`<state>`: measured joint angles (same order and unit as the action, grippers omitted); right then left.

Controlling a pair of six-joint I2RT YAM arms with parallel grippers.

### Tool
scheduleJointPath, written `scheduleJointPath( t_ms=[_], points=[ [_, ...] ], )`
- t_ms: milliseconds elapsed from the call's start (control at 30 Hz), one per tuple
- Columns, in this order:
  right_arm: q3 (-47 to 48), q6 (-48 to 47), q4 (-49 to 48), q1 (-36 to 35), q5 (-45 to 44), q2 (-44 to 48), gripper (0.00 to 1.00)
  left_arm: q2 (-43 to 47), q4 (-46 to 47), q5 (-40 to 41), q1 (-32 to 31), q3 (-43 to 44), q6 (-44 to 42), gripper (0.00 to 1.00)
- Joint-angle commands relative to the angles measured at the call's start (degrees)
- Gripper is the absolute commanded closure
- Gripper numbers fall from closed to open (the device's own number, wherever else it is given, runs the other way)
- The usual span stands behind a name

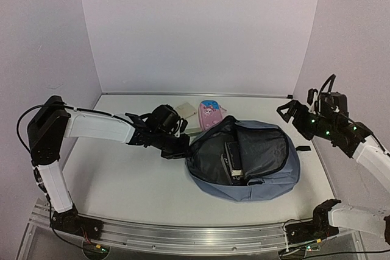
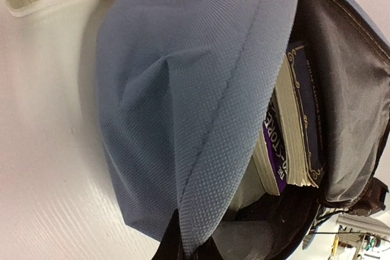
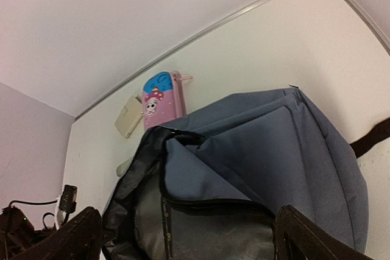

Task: Pack the student bag
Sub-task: Place the book in the student bag, then adjust the student bag at the center of the board.

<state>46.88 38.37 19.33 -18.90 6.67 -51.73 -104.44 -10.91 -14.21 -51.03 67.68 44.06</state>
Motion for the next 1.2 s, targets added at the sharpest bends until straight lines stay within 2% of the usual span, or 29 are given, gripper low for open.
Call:
scheduleJointPath(
  t_ms=[0,200,333,400,533,600,633,933,1067,1167],
  points=[
    [5.4,-6.5,-0.5,0.1,9.7,-3.6,0.07,-1.0,2.8,-5.1,-4.0,0.7,-1.4,1.00],
    [7.6,-10.0,-1.6,-0.5,12.8,-7.9,0.12,-2.0,6.8,-7.4,-8.1,0.4,1.0,1.00],
    [9.0,-11.2,-1.8,-3.2,10.7,-10.6,0.13,-1.2,9.5,-8.0,-9.4,-1.8,2.9,1.00],
    [10.3,-11.6,-1.8,-5.4,7.9,-12.2,0.13,0.3,10.6,-7.5,-9.5,-3.6,3.8,0.95],
    [14.8,-12.2,-1.8,-13.4,-2.5,-17.9,0.16,4.6,7.1,-2.7,-9.3,-5.3,3.7,0.36],
    [16.8,-12.1,-1.8,-16.0,-6.8,-21.9,0.19,6.4,2.2,-0.9,-8.2,-3.9,2.6,0.22],
    [17.9,-12.1,-1.8,-16.9,-8.8,-23.6,0.20,7.2,-0.5,-0.7,-7.2,-3.0,2.1,0.18],
    [27.0,-12.6,-4.7,-19.7,-15.8,-40.3,0.19,18.4,-13.6,-5.0,6.7,-1.1,-5.1,0.08],
    [32.9,-12.0,-5.1,-17.8,-12.3,-49.5,0.24,20.5,-20.5,-8.8,14.9,2.7,-9.9,0.06],
    [37.3,-12.9,-5.2,-16.2,-9.5,-55.2,0.28,22.5,-23.1,-7.8,19.1,4.7,-12.6,0.06]
  ],
)
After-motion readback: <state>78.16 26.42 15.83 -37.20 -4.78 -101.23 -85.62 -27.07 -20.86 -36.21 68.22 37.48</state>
